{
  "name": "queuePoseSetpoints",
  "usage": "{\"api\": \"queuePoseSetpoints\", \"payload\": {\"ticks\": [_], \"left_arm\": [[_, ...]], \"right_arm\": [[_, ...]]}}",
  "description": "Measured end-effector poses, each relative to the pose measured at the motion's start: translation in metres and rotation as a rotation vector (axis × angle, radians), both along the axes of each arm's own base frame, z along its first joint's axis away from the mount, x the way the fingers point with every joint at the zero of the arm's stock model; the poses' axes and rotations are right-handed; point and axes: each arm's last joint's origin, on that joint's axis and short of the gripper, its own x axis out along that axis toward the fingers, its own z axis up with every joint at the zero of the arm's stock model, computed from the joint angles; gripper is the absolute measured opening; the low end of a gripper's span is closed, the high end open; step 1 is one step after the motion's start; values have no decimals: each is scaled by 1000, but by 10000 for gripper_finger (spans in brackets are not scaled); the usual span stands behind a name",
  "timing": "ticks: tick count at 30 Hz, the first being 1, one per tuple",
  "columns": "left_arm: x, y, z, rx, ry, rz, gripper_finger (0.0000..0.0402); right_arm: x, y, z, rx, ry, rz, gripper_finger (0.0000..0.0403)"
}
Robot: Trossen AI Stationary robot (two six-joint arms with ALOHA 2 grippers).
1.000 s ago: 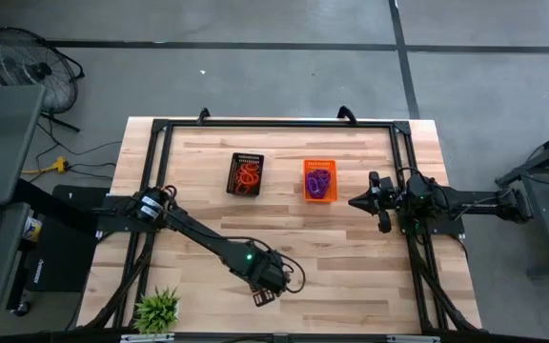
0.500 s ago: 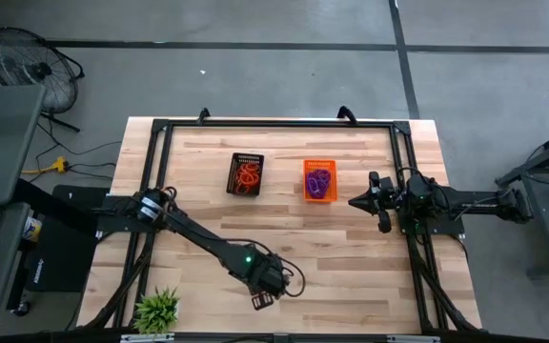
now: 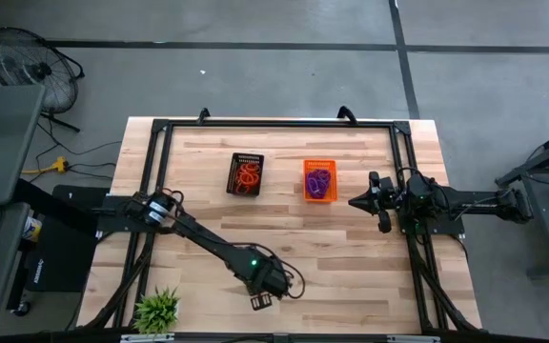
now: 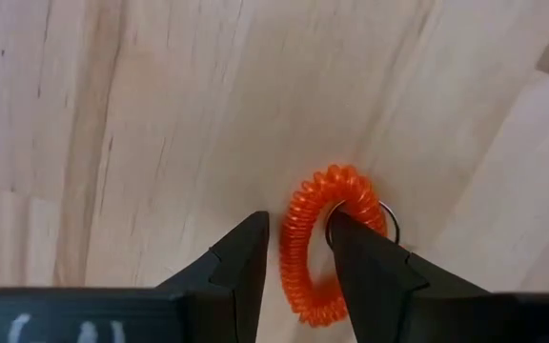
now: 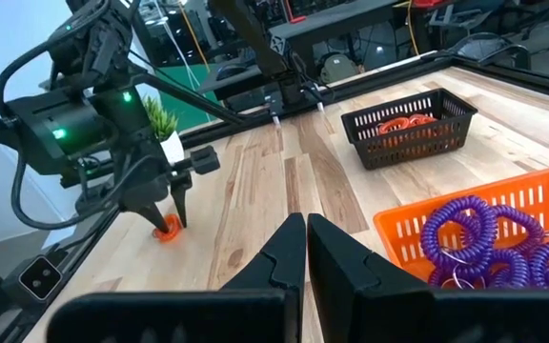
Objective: Sort spring keychains into baskets
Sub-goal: Put the orange spring keychain into the black basket
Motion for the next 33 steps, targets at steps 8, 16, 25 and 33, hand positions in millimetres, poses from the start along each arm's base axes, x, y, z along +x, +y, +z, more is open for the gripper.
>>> {"api": "queuePoseSetpoints", "payload": {"ticks": [8, 16, 25, 33], "left_arm": [[0, 1, -1, 36, -17, -14, 119], [0, 1, -2, 37, -14, -16, 83], [0, 1, -2, 26, -8, -17, 23], [-2, 3, 3, 40, -8, -15, 30]], "right_arm": [[0, 0, 0, 0, 0, 0, 11], [0, 0, 0, 0, 1, 0, 11], [0, 0, 0, 0, 1, 0, 11], [0, 0, 0, 0, 1, 0, 11]]}}
